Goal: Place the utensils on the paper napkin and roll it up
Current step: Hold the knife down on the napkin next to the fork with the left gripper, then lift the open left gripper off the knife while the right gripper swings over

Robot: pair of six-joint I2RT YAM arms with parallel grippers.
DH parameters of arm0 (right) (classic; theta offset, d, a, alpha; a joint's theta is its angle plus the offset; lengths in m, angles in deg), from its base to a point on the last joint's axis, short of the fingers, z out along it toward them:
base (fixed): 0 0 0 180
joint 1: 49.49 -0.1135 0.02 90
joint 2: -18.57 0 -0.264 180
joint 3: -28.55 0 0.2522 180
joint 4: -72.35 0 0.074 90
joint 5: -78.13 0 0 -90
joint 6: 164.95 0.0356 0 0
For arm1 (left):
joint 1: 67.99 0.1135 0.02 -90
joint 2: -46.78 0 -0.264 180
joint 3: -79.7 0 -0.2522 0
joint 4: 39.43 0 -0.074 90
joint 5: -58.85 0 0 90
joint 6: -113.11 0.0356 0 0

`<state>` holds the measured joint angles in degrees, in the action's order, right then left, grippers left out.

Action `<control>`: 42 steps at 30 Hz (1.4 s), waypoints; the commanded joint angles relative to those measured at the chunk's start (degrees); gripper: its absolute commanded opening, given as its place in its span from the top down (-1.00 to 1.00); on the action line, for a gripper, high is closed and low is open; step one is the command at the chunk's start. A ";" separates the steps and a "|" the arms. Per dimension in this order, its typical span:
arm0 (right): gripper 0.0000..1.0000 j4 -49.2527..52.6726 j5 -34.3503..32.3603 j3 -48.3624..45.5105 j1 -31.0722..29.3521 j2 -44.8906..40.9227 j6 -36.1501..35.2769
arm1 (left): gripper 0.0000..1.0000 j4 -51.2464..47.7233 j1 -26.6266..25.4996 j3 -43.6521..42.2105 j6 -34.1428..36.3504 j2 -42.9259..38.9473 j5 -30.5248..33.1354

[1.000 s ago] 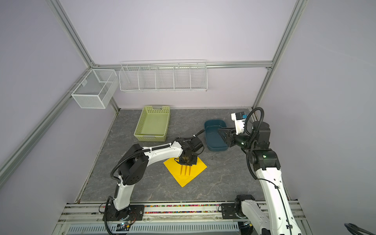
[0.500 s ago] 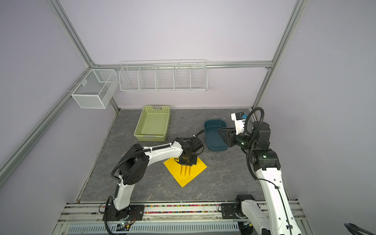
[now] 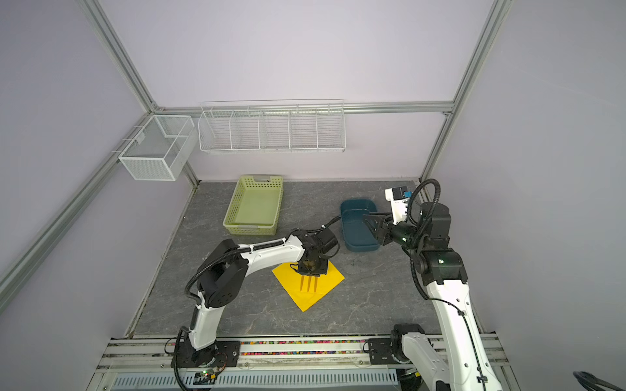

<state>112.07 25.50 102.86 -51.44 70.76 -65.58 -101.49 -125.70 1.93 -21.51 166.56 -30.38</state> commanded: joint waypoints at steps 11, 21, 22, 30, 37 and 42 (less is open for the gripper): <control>0.34 0.75 1.05 1.32 0.13 -1.05 -1.70 | 0.77 -1.53 -0.38 -0.47 -1.44 -1.70 1.15; 0.33 0.94 1.09 1.56 0.15 -1.05 -1.87 | 0.58 -1.89 -0.62 -0.15 -1.79 -3.59 1.58; 0.33 0.94 1.12 1.58 0.15 -0.92 -1.76 | 0.58 -1.73 -0.65 -0.17 -1.86 -4.03 1.57; 0.15 -0.77 0.40 -0.51 0.12 -0.55 0.91 | 0.57 -3.33 -0.43 0.09 -2.03 -11.36 4.22; -0.04 -1.12 -1.93 -2.10 -0.35 1.60 8.55 | 0.58 -2.04 2.91 -4.83 -0.98 -18.85 5.38; 0.08 1.36 -2.30 -3.90 -2.06 4.90 13.23 | 0.58 -0.77 7.05 -8.06 2.33 -21.55 3.59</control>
<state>111.74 23.72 101.14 -52.08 74.19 -56.67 -102.12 -120.81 -4.10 -21.33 145.97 -26.88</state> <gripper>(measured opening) 0.476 0.211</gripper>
